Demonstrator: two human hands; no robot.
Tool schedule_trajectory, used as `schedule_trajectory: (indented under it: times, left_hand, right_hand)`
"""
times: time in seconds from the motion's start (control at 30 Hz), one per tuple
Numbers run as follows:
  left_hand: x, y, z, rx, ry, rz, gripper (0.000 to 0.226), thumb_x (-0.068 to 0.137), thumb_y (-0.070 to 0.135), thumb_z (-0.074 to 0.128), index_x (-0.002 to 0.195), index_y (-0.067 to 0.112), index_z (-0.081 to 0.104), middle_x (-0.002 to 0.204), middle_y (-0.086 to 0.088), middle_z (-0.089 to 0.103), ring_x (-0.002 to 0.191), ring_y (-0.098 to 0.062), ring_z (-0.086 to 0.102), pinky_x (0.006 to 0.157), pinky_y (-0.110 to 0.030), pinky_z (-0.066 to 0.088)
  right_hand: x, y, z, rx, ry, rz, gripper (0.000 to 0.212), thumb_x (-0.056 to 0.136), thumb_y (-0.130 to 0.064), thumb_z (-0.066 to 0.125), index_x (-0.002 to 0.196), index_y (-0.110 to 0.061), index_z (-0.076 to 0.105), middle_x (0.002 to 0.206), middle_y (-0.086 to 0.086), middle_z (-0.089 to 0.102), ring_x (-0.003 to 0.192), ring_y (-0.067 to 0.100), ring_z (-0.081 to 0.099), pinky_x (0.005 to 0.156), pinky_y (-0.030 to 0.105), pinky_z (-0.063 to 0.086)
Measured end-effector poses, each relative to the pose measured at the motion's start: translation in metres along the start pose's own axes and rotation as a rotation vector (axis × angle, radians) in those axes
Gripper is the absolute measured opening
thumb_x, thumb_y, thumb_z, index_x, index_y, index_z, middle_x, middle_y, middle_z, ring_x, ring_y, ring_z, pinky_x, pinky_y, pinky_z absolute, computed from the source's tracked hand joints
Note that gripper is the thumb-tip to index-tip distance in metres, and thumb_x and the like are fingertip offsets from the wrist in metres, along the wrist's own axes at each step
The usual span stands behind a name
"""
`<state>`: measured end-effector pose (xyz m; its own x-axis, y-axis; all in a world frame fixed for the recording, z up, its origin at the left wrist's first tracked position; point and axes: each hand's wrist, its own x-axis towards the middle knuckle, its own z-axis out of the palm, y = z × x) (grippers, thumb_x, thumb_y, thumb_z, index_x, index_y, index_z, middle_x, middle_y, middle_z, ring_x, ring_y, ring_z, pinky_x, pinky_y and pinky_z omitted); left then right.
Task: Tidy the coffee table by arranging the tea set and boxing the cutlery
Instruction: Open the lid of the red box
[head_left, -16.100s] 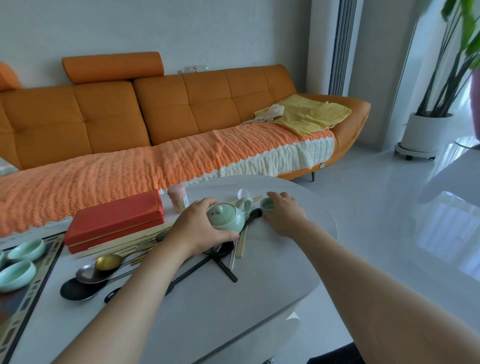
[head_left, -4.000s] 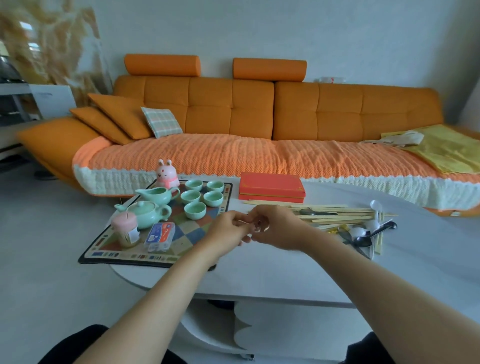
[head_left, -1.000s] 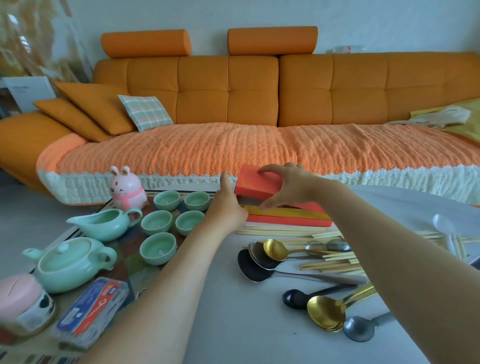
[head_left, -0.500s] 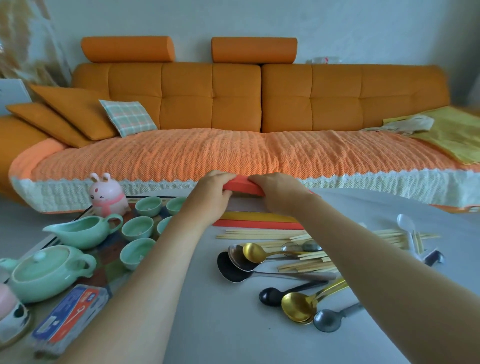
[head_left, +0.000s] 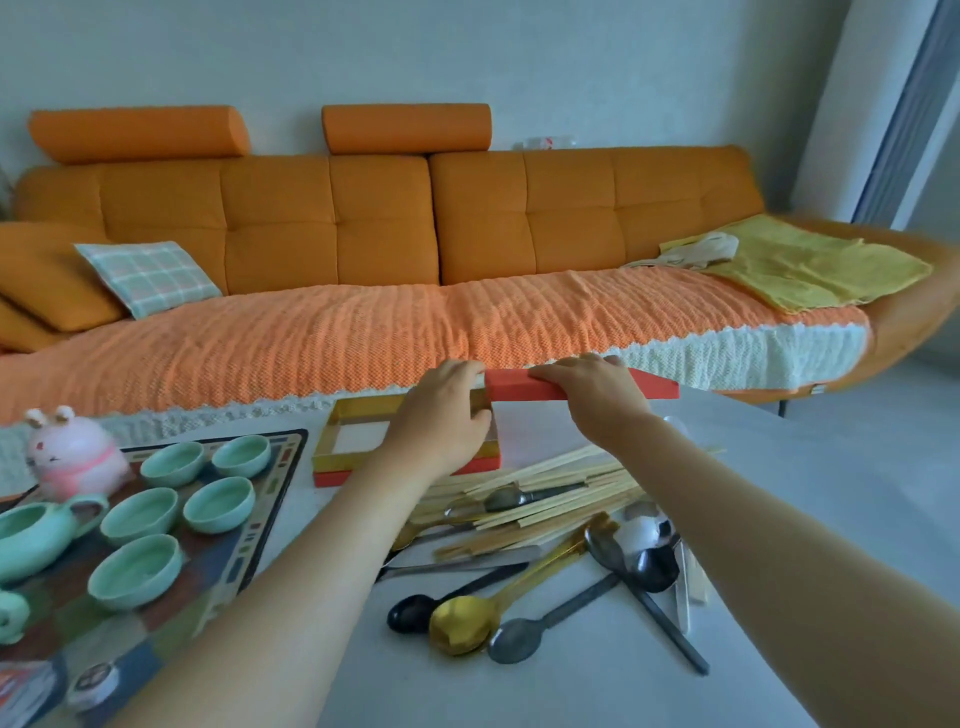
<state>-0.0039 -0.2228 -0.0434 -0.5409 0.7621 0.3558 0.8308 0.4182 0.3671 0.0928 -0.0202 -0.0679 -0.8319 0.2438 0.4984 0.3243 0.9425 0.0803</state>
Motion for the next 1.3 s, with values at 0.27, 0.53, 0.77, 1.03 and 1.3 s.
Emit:
schedule_trajectory:
  times: [0.27, 0.53, 0.77, 1.03, 1.3]
  left_hand:
    - [0.037, 0.028, 0.04, 0.095, -0.284, -0.034, 0.048, 0.098, 0.032, 0.05, 0.145, 0.022, 0.045, 0.149, 0.001, 0.04, 0.132, -0.023, 0.042, 0.104, -0.036, 0.038]
    - [0.036, 0.004, 0.053, 0.143, -0.317, -0.066, 0.048, 0.102, 0.025, 0.045, 0.149, 0.015, 0.042, 0.158, 0.0, 0.028, 0.143, -0.021, 0.031, 0.116, -0.037, 0.029]
    - [0.017, -0.007, 0.031, 0.128, -0.279, -0.093, 0.05, 0.103, 0.042, 0.04, 0.15, 0.025, 0.038, 0.157, 0.006, 0.03, 0.142, -0.018, 0.032, 0.112, -0.038, 0.033]
    - [-0.021, -0.057, 0.0, 0.244, -0.219, -0.246, 0.046, 0.104, 0.044, 0.031, 0.144, 0.028, 0.045, 0.149, 0.002, 0.047, 0.134, -0.023, 0.045, 0.113, -0.044, 0.033]
    - [-0.066, -0.06, -0.023, -0.053, -0.228, -0.23, 0.038, 0.106, 0.029, 0.033, 0.14, 0.038, 0.049, 0.145, 0.004, 0.051, 0.119, -0.019, 0.056, 0.087, -0.026, 0.042]
  right_hand:
    - [-0.011, 0.044, 0.023, 0.022, -0.139, 0.01, 0.052, 0.097, -0.005, 0.042, 0.132, -0.041, 0.052, 0.118, -0.006, 0.065, 0.109, 0.024, 0.052, 0.1, 0.049, 0.032]
    - [0.004, 0.02, 0.029, 0.213, -0.444, 0.104, 0.058, 0.084, -0.045, 0.052, 0.141, -0.042, 0.041, 0.146, -0.007, 0.042, 0.14, 0.022, 0.03, 0.108, 0.072, -0.001]
    - [0.013, 0.001, 0.021, 0.302, -0.583, 0.258, 0.057, 0.084, -0.034, 0.05, 0.141, -0.041, 0.041, 0.147, -0.003, 0.037, 0.136, 0.027, 0.033, 0.109, 0.062, 0.016]
    - [0.018, -0.064, -0.008, 0.535, -0.472, 0.023, 0.059, 0.082, -0.016, 0.05, 0.137, -0.038, 0.048, 0.15, -0.005, 0.037, 0.129, 0.022, 0.044, 0.101, 0.04, 0.043]
    - [-0.002, -0.113, -0.033, 0.397, -0.685, 0.038, 0.055, 0.096, -0.008, 0.033, 0.14, -0.038, 0.045, 0.137, 0.005, 0.052, 0.068, 0.016, 0.06, 0.055, 0.027, 0.048]
